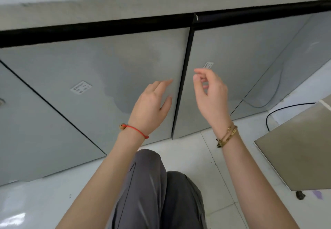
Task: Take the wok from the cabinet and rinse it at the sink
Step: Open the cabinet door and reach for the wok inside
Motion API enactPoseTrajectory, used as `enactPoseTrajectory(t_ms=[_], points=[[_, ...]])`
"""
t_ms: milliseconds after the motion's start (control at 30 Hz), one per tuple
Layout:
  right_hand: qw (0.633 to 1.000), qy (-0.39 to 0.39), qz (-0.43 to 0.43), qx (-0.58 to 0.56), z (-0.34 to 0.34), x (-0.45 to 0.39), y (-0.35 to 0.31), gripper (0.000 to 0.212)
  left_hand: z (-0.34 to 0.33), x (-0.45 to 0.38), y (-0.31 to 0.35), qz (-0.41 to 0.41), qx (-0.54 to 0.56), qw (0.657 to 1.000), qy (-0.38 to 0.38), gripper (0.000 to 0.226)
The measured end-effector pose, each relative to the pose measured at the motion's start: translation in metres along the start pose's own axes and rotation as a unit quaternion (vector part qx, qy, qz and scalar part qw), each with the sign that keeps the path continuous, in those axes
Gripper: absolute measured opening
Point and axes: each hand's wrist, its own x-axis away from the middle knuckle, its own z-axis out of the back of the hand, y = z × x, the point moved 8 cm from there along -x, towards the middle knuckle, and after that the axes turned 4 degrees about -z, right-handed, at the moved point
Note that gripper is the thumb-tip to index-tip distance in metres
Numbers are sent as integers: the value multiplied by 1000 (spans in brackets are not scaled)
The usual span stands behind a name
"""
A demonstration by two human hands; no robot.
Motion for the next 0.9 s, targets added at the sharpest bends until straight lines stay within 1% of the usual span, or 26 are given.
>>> enactPoseTrajectory(t_ms=[167, 300, 433, 567, 733, 900], points=[[999, 39, 34, -13, 3, -11, 2, 26, -12, -13, -8, -31, 30, 998, 55, 42], [997, 59, 13, -58, 14, -31, -3, 24, -21, -22, -11, -35, 52, 995, 74, 42], [988, 49, -44, -139, 14, -62, -6, 12, -30, -31, -6, -16, 87, 993, 73, 44], [977, 47, -85, -189, 15, -81, -10, 19, -40, -42, 0, -3, 98, 993, 63, 49], [968, 47, -97, -228, 15, -91, -16, 25, -48, -52, 3, 8, 102, 994, 50, 53], [959, 30, -103, -261, 12, -96, -25, 16, -53, -59, 4, 12, 99, 994, 49, 54]])
